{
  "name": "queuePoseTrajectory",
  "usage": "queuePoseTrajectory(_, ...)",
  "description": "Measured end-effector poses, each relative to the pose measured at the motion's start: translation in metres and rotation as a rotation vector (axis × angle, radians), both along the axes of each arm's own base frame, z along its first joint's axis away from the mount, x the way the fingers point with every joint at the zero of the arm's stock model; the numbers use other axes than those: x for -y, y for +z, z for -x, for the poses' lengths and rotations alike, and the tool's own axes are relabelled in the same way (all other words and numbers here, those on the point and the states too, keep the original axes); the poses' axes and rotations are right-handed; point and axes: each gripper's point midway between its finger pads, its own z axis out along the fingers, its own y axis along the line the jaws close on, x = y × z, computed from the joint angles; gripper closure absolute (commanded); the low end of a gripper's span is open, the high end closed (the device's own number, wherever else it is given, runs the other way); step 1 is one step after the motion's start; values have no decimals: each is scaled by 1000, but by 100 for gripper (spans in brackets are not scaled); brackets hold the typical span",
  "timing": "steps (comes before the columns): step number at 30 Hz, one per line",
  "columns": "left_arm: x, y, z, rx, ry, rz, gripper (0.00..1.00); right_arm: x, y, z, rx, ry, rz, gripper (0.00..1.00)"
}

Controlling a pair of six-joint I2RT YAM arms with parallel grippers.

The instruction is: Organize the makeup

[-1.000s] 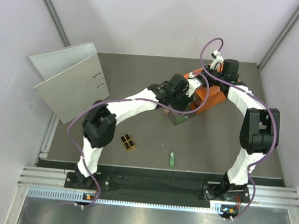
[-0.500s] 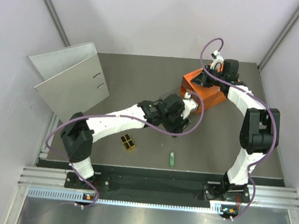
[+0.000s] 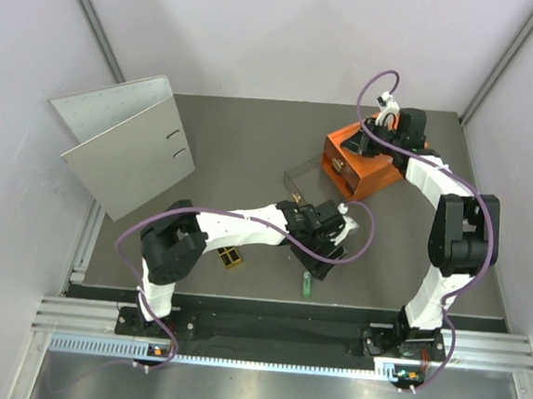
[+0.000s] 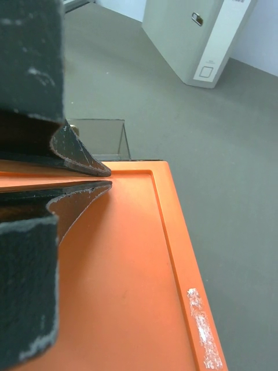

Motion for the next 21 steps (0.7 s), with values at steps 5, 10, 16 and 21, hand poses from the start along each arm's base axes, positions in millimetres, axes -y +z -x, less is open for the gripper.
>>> queuePoseTrajectory(5,0,-10,8,-42,47,-30,32,0,1,0,14,1,-1,90)
queuePoseTrajectory(10,-4,-12,8,-45,91,-50,32,0,1,0,20,2,-3,90)
queuePoseTrajectory(16,-13,-22,14,-64,121,-86,33,-1,3,1,29,4,-5,90)
queuePoseTrajectory(21,-18,-33,20,-91,129,-113,45,-1,3,1,36,4,-7,90)
